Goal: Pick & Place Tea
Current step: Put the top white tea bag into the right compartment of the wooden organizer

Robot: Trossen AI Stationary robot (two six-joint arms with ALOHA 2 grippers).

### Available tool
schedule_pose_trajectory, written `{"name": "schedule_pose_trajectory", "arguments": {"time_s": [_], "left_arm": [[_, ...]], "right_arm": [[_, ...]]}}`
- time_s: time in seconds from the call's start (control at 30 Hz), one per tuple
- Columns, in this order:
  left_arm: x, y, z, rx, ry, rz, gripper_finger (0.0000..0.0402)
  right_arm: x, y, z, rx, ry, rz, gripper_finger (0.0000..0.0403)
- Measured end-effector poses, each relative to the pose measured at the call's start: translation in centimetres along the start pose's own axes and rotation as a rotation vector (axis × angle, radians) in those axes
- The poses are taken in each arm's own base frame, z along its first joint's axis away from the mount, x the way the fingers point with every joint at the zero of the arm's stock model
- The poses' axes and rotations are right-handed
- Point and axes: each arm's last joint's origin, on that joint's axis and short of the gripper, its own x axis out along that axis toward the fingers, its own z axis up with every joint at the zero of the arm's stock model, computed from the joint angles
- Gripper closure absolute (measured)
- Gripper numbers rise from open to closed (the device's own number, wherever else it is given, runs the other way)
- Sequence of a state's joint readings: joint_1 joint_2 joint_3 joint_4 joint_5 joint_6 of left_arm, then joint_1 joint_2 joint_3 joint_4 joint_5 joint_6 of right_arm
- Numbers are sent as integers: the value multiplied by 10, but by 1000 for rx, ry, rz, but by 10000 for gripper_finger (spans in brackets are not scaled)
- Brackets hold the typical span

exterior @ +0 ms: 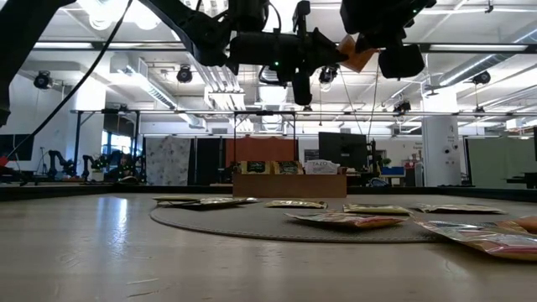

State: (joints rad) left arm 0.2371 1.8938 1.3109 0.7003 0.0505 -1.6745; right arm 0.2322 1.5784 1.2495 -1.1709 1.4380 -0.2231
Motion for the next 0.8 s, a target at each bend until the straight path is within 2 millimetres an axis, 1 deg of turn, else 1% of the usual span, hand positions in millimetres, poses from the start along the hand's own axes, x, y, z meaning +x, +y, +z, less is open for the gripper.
{"name": "schedule_pose_trajectory", "arguments": {"time_s": [0.17, 0.27, 0.57, 0.7, 0.8], "left_arm": [[0, -1, 3, 2, -3, -4, 400], [0, -1, 4, 2, -5, -3, 401], [-1, -2, 12, 8, -35, -9, 401], [-2, -3, 23, 40, -50, -10, 401], [-3, -4, 30, 112, -14, -5, 401]], "right_arm": [[-3, 0, 0, 63, -14, 7, 394], [-7, -1, 1, 78, -32, 38, 384], [-19, -5, 4, 145, -77, 60, 311], [-28, -4, 4, 174, -109, 59, 284], [-38, -4, 3, 247, -144, 62, 271]]}}
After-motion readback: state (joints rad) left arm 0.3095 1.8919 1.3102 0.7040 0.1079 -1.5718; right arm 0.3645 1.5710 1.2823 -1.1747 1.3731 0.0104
